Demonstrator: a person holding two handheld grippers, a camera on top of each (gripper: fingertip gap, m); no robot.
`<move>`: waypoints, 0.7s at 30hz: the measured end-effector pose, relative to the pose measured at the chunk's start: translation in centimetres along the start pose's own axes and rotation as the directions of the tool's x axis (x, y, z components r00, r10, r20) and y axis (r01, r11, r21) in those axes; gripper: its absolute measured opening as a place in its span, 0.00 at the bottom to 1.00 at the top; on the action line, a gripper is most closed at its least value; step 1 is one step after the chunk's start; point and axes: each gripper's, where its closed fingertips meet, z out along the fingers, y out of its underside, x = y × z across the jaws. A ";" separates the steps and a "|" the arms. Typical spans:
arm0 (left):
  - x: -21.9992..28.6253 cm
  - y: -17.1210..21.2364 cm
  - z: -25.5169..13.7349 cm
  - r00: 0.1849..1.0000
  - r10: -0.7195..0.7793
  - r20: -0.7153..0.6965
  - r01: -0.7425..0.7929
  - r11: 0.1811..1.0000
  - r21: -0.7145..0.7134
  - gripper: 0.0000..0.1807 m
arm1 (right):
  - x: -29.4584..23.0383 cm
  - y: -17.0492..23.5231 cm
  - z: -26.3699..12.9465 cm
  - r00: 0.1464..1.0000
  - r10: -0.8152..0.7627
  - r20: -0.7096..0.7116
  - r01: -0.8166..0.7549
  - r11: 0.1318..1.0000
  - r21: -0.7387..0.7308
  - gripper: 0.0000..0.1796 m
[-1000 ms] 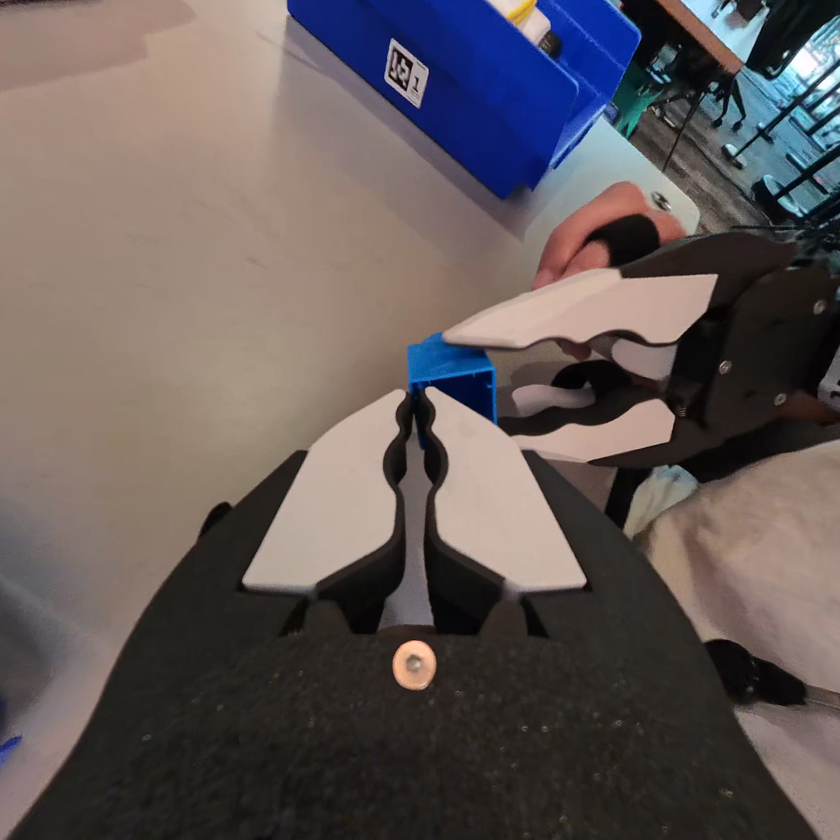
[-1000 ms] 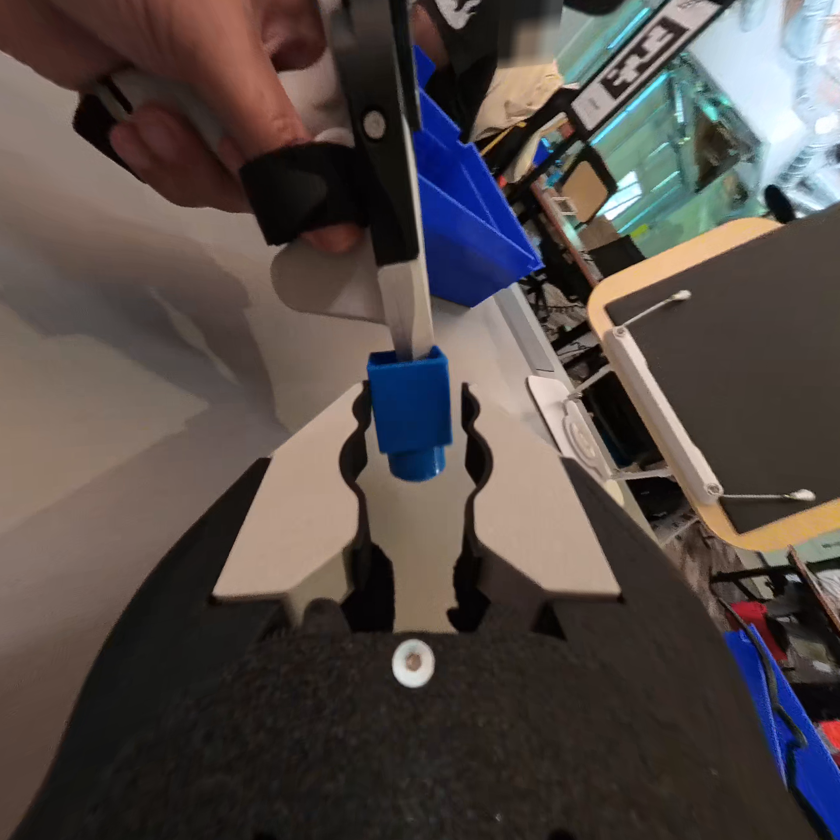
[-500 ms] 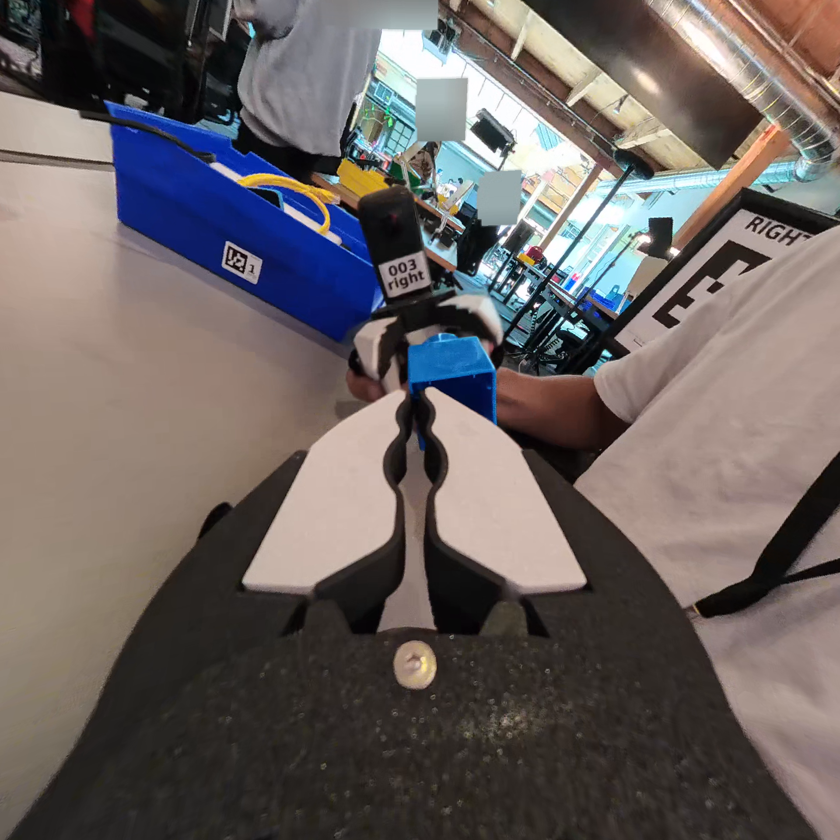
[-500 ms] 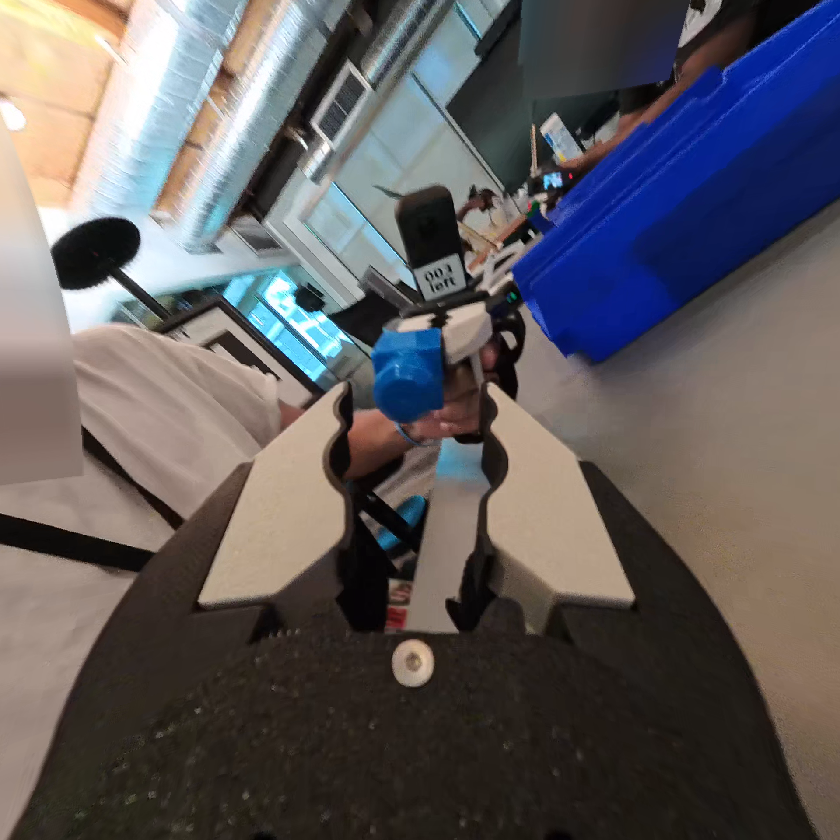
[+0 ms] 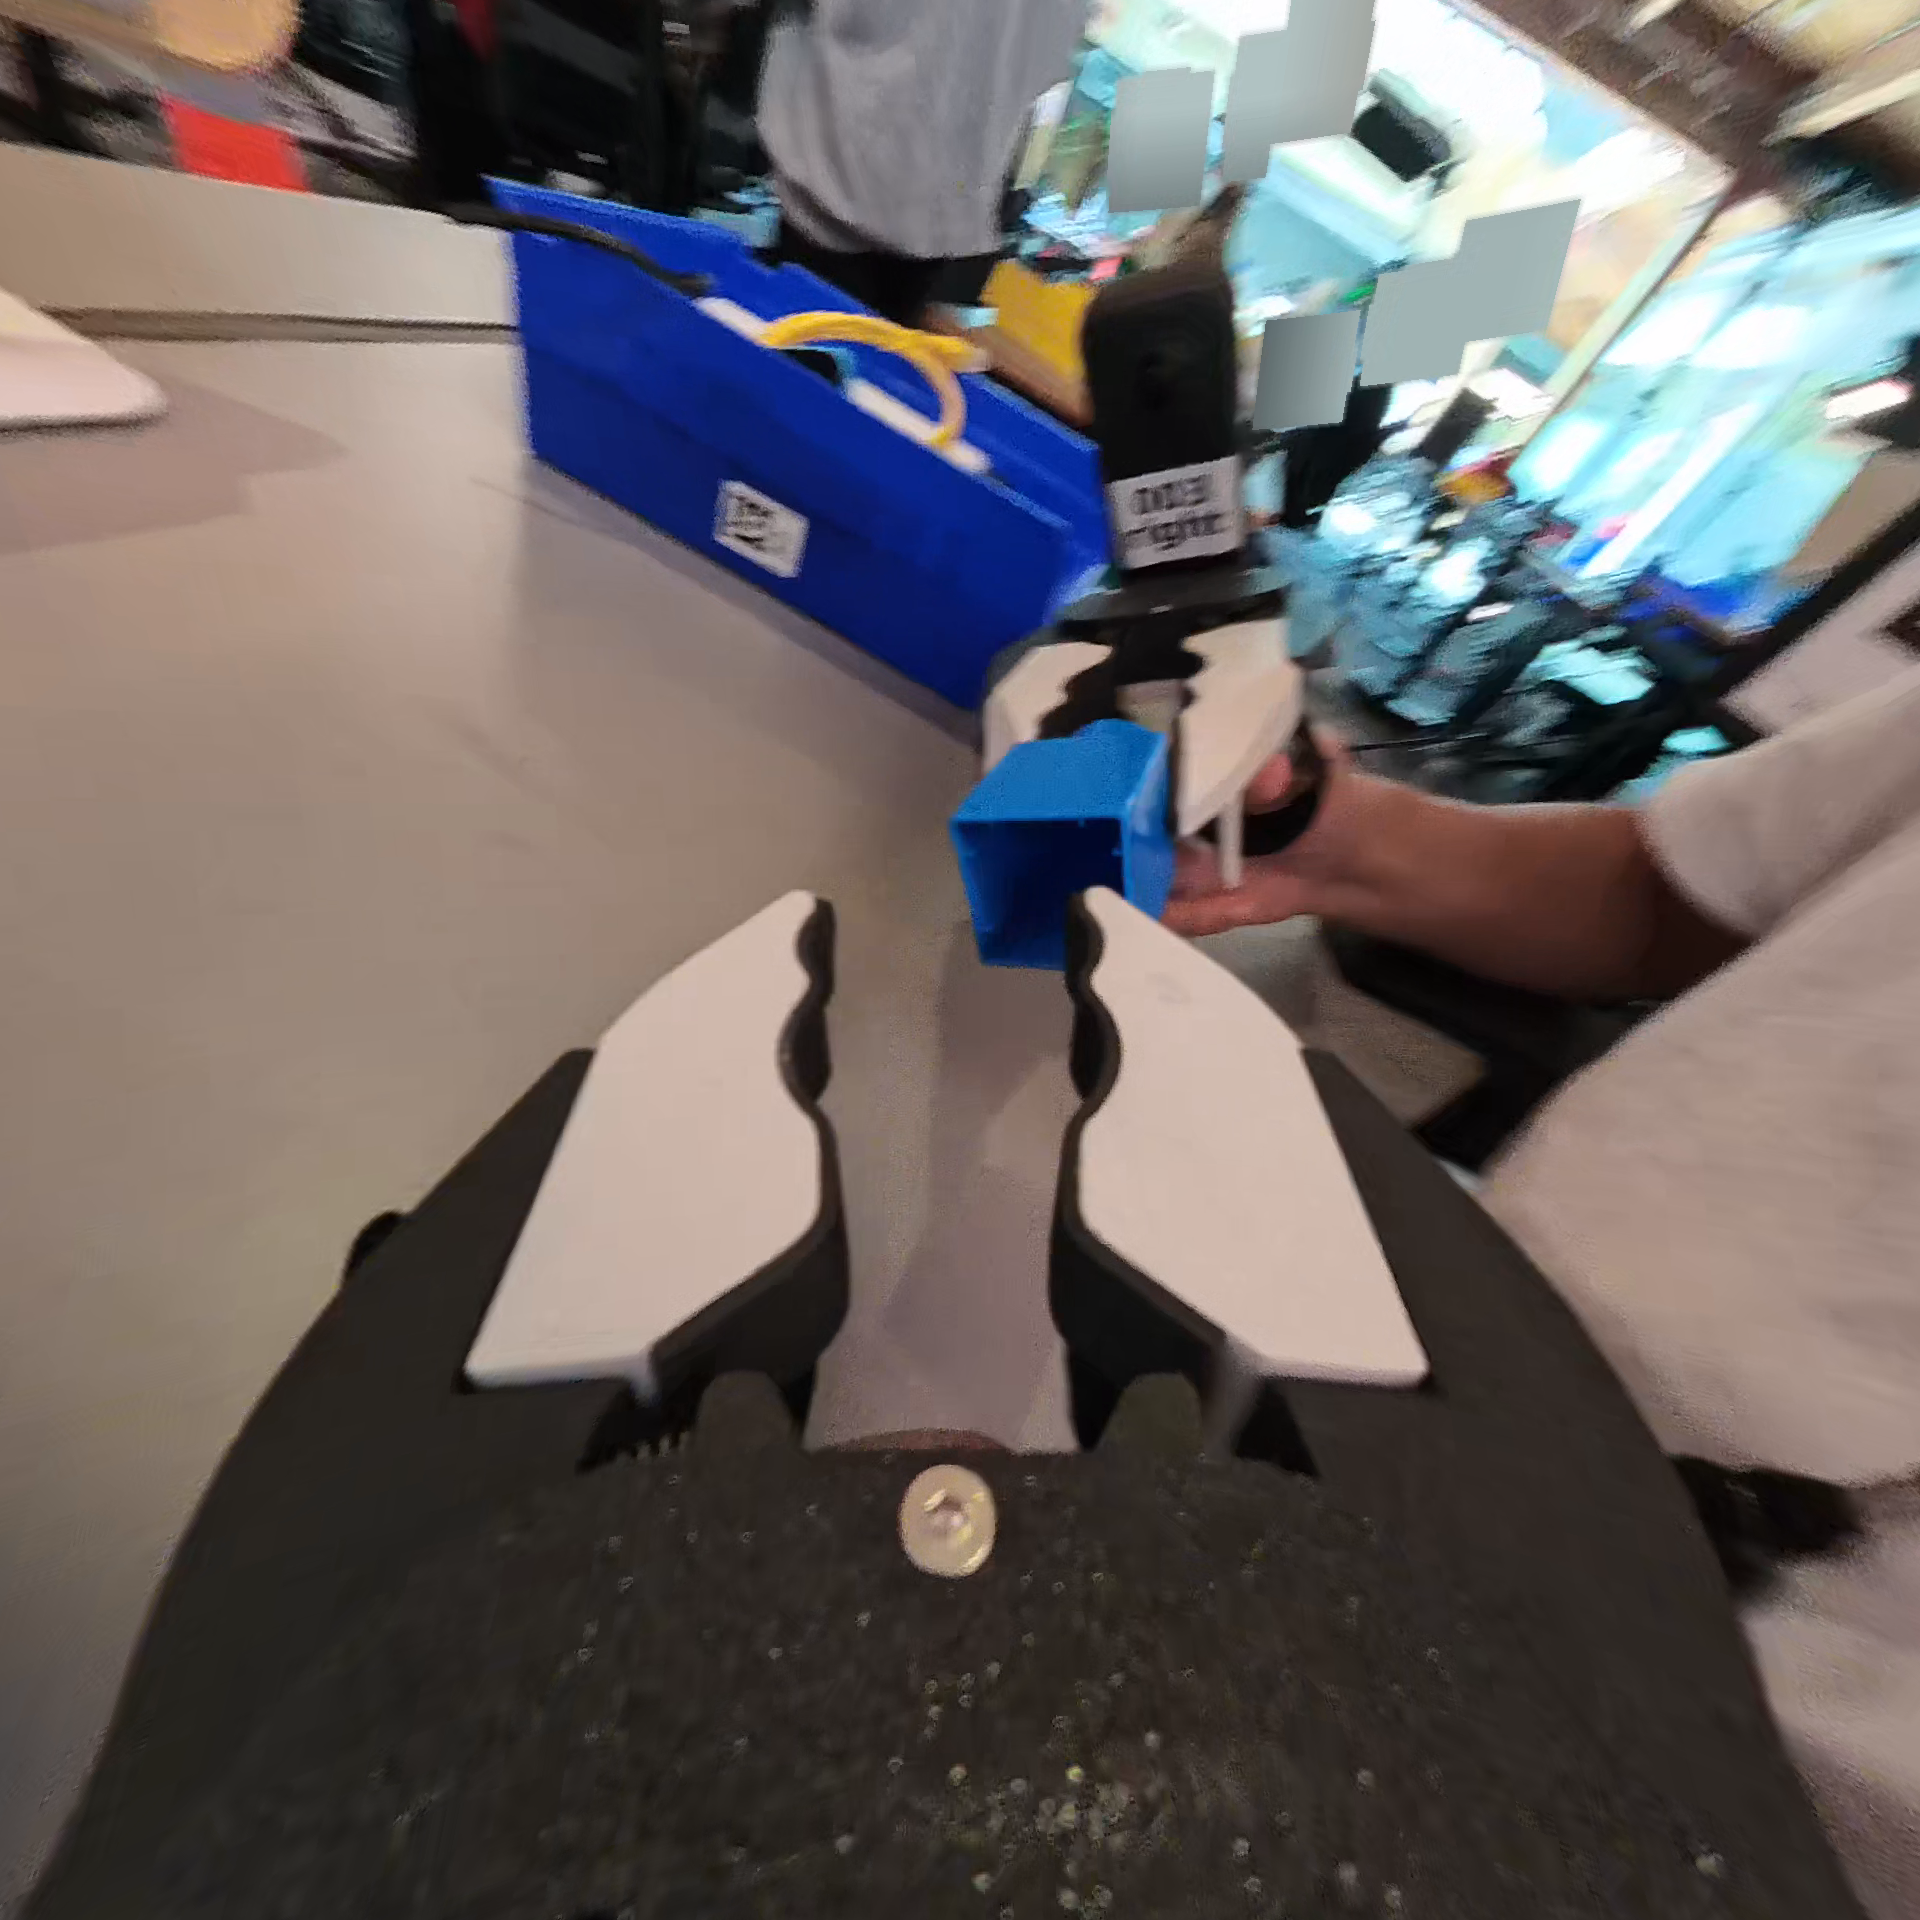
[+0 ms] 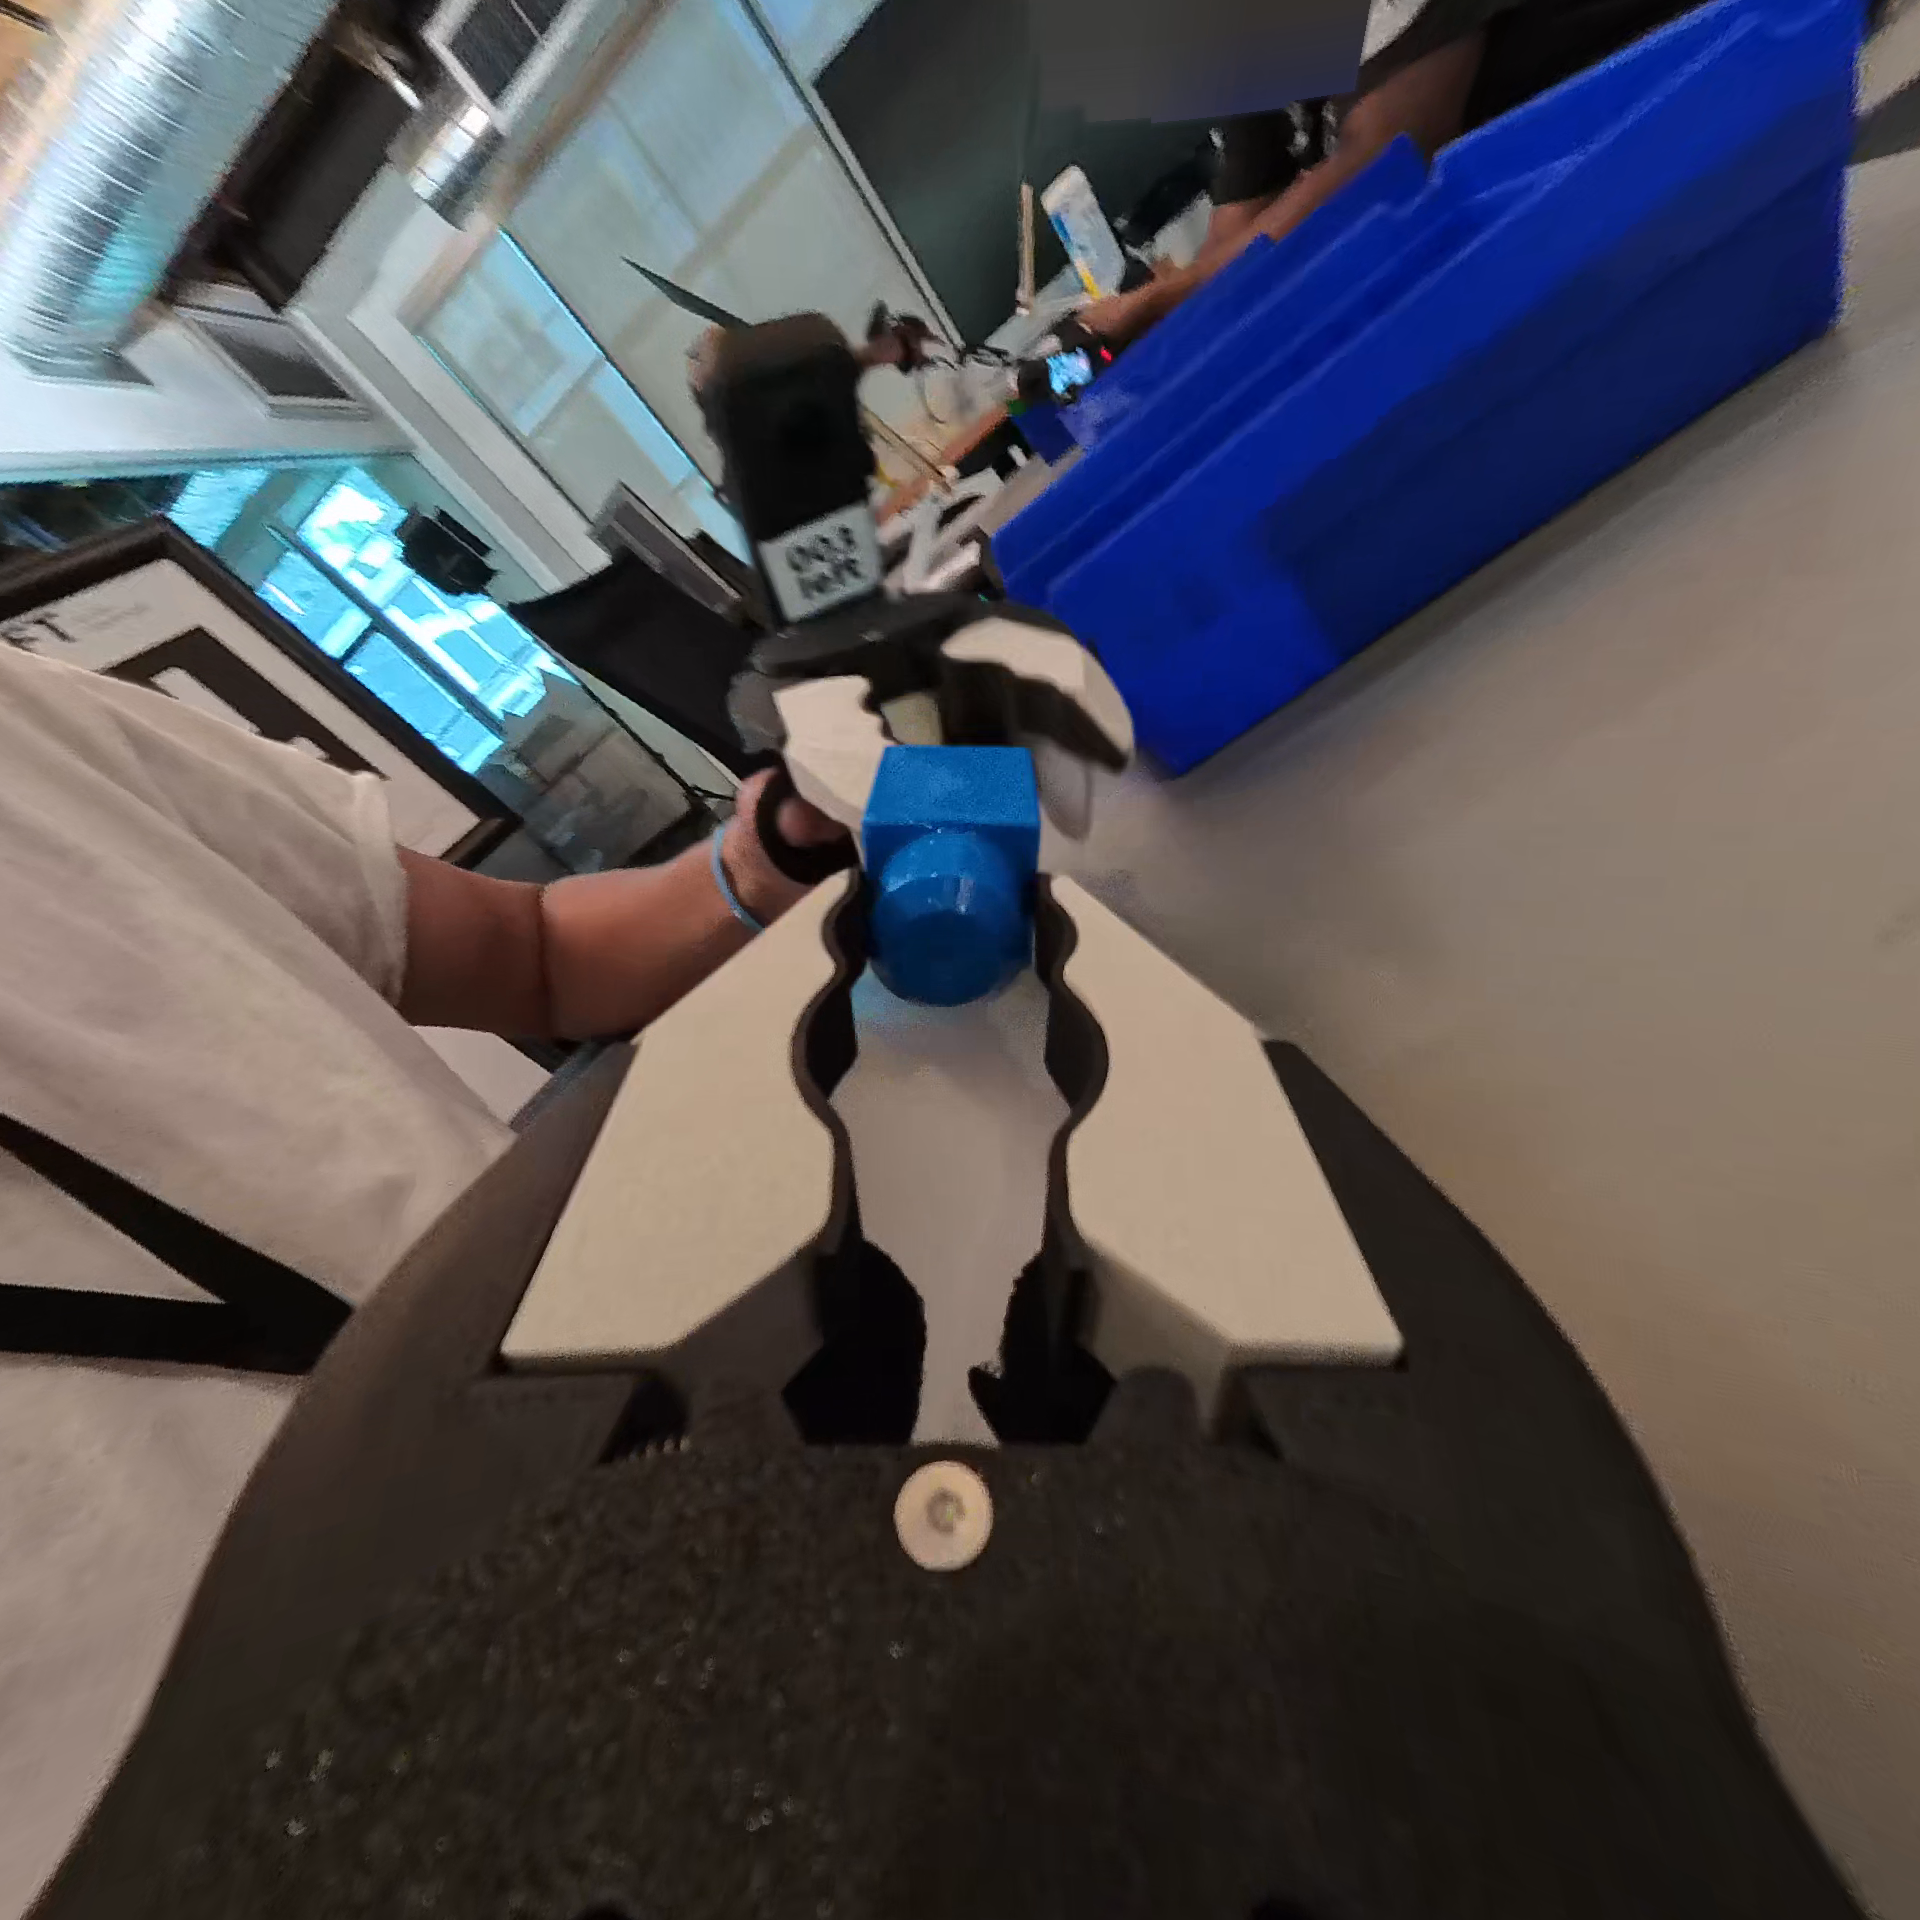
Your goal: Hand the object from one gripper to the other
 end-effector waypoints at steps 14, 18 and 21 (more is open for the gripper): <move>2.7 2.9 0.8 0.674 0.739 0.021 -0.714 0.659 -0.237 0.22 | -1.4 2.9 1.7 0.739 0.619 0.265 -0.575 0.785 -0.228 0.17; 2.8 2.7 0.7 0.730 0.683 0.018 -0.659 0.710 -0.247 0.21 | -1.4 2.6 1.6 0.737 0.611 0.288 -0.572 0.792 -0.215 0.18; 2.8 0.9 0.2 0.767 0.639 0.061 -0.626 0.765 -0.153 0.21 | -1.4 1.0 0.7 0.764 0.544 0.346 -0.532 0.835 -0.139 0.26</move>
